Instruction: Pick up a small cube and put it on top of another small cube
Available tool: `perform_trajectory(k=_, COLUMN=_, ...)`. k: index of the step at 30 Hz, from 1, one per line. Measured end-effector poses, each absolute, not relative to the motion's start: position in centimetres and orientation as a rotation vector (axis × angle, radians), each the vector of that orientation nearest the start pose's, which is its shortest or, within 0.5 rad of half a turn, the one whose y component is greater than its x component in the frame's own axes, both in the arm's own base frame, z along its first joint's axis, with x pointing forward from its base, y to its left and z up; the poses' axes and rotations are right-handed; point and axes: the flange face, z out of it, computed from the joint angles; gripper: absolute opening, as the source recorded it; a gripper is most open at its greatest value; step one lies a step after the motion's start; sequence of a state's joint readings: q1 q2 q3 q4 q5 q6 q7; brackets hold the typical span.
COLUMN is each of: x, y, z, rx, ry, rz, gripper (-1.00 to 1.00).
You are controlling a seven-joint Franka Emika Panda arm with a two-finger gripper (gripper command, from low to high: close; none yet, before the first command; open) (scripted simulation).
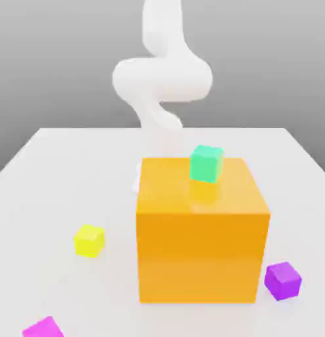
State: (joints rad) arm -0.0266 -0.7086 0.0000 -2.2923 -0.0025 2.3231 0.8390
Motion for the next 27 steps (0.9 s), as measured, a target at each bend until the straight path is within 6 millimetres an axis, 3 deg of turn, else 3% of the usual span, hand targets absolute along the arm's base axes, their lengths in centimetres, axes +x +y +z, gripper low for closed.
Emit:
perform_trajectory(k=7, x=45.9, y=-4.8, z=59.5, rx=-2.441, ry=1.409, rz=-0.753, gripper=0.0)
perform_trajectory(k=14, x=51.2, y=-9.3, z=48.9, rx=-2.397, ry=1.685, rz=-0.542, gripper=0.0)
perform_trajectory(k=21, x=53.6, y=-14.5, z=37.0, rx=-2.304, ry=1.967, rz=-0.321, gripper=0.0)
perform_trajectory(k=27, x=53.4, y=-17.6, z=26.1, rx=-2.209, ry=2.177, rz=-0.123, gripper=0.0)
